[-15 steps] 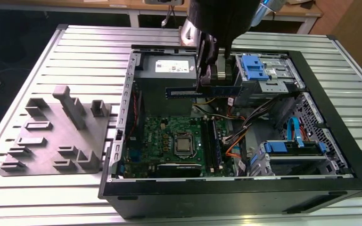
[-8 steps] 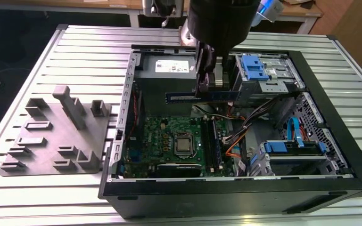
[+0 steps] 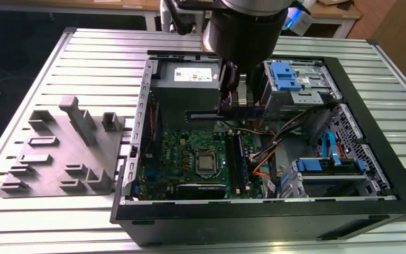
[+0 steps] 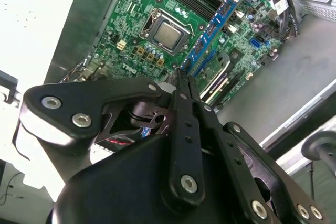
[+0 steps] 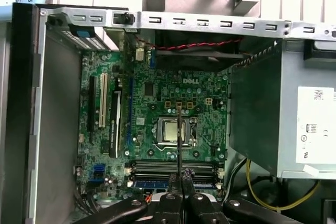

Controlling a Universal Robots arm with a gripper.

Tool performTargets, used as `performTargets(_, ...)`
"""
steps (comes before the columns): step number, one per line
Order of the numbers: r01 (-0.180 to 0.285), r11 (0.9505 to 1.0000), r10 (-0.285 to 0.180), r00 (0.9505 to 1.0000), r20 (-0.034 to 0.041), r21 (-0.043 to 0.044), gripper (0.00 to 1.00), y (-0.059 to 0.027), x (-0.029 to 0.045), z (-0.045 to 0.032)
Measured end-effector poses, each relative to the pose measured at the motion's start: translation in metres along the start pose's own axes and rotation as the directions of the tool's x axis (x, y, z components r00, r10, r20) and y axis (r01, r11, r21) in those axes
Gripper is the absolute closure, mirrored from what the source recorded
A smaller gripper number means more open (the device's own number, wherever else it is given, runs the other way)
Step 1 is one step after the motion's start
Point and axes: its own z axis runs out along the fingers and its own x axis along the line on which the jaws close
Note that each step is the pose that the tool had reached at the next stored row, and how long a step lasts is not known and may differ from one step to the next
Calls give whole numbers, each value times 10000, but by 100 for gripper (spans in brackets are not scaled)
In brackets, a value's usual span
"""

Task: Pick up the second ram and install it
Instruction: 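Pick up the second ram and move it above second insertion slot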

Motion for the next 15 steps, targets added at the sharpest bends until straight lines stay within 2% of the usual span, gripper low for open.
performTargets(15, -265, 9996, 265, 9996, 7, -23, 91, 30, 11, 273)
